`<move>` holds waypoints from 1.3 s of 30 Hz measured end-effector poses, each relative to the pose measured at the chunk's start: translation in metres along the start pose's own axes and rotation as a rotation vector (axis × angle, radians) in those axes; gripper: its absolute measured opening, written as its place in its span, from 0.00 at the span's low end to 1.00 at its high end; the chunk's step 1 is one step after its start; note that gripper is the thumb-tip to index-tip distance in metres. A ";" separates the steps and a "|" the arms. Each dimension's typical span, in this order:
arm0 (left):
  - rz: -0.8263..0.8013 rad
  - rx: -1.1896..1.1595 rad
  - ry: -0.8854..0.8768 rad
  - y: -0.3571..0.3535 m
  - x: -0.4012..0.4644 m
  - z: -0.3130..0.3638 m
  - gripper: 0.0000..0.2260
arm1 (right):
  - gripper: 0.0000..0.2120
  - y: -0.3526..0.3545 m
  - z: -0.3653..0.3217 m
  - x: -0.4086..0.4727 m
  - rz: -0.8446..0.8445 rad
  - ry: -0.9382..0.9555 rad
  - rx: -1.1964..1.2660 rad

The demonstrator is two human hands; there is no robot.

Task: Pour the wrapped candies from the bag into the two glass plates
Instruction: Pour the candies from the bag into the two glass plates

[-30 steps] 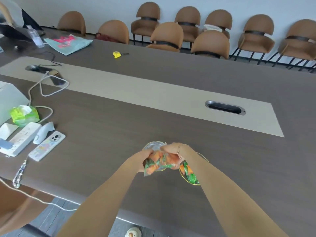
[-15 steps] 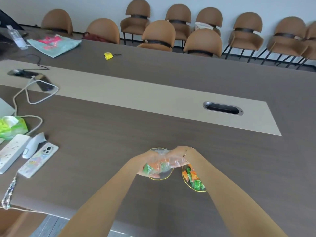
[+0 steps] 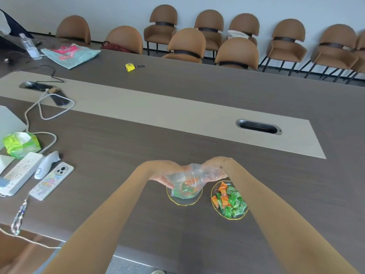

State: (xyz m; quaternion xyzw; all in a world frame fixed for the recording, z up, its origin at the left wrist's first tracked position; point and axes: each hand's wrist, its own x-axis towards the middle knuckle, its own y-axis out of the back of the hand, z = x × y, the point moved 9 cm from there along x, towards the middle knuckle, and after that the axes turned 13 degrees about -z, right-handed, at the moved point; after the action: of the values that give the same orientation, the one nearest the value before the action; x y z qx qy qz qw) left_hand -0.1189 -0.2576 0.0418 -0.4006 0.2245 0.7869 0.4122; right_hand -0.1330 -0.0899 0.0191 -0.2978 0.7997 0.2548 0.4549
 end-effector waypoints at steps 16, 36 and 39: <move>0.254 0.537 -0.011 0.029 -0.062 0.055 0.09 | 0.25 0.009 0.013 -0.018 -0.161 -0.013 0.933; 0.469 0.644 -0.068 0.099 -0.113 0.009 0.09 | 0.22 -0.029 -0.114 -0.017 0.382 0.532 -0.009; 0.411 0.668 0.009 0.113 -0.086 -0.041 0.12 | 0.33 -0.054 -0.110 0.033 0.390 0.546 0.099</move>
State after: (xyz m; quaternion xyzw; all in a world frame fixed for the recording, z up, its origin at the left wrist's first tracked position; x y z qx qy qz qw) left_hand -0.1649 -0.3888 0.0909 -0.1945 0.5455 0.7350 0.3526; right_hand -0.1713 -0.2103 0.0333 -0.1740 0.9453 0.2087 0.1804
